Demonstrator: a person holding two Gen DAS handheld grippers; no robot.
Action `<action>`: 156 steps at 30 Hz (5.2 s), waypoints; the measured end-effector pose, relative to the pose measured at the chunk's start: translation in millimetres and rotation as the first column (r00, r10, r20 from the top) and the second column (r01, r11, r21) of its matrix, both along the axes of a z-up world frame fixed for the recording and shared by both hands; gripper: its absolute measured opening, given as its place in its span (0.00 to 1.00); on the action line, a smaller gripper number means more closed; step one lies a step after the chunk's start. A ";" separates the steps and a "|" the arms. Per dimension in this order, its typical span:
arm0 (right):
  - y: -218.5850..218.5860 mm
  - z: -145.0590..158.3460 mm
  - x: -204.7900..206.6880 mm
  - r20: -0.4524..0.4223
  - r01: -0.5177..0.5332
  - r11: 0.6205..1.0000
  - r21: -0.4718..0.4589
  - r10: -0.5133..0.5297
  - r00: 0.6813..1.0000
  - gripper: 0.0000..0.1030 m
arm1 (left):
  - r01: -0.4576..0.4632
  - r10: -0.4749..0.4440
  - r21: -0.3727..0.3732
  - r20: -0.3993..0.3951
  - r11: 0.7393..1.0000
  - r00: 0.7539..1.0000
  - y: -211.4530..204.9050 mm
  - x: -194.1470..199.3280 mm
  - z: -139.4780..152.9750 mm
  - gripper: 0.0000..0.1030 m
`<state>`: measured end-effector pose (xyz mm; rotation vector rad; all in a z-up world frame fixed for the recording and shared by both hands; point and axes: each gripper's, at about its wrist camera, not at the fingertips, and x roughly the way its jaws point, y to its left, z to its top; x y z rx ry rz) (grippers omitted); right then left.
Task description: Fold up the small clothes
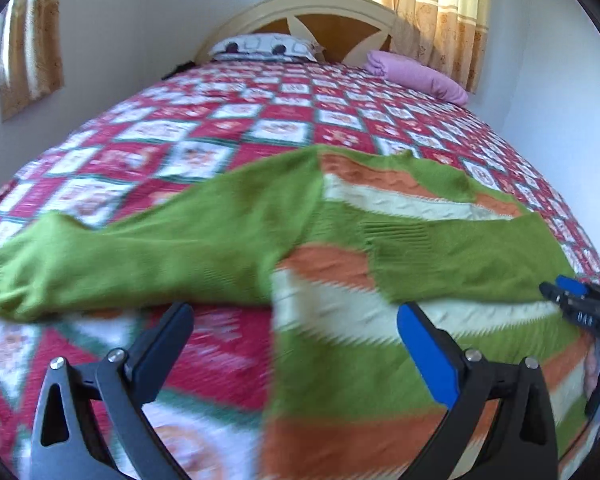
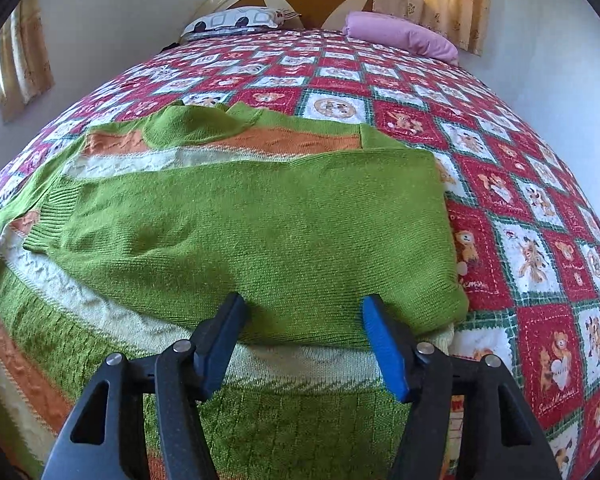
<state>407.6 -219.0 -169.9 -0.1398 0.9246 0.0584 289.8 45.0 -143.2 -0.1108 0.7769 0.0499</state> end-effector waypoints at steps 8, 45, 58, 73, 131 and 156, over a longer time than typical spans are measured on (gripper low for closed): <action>-0.3 -0.7 -3.8 0.023 0.000 1.000 0.011 0.000 1.000 0.61 | -0.203 0.203 0.007 -0.012 0.979 0.979 100.4 -39.2 2.9 1.00; -1.9 -0.7 -5.1 0.041 0.001 1.000 0.007 -0.001 0.999 0.62 | -0.580 0.606 -0.372 -0.058 0.725 0.794 301.1 -63.1 -11.6 0.04; -2.3 -1.6 -5.8 0.051 -0.001 1.000 0.011 0.000 0.999 0.63 | -0.416 0.530 -0.453 0.158 0.789 0.833 264.1 -64.5 78.5 0.04; -2.7 0.4 -4.1 0.059 -0.001 0.999 0.033 -0.001 0.998 0.63 | -0.182 0.326 -0.421 0.301 0.888 0.896 165.9 -7.6 146.6 0.04; -11.2 24.3 32.9 -0.037 0.006 0.898 0.440 0.012 0.999 0.59 | -0.116 0.118 0.144 -0.012 0.983 0.993 22.0 46.3 -12.5 0.83; -33.2 33.0 -8.5 0.093 0.052 0.945 0.323 -0.086 0.992 0.48 | -0.131 0.135 -0.108 0.038 0.986 0.990 57.6 32.4 -8.1 1.00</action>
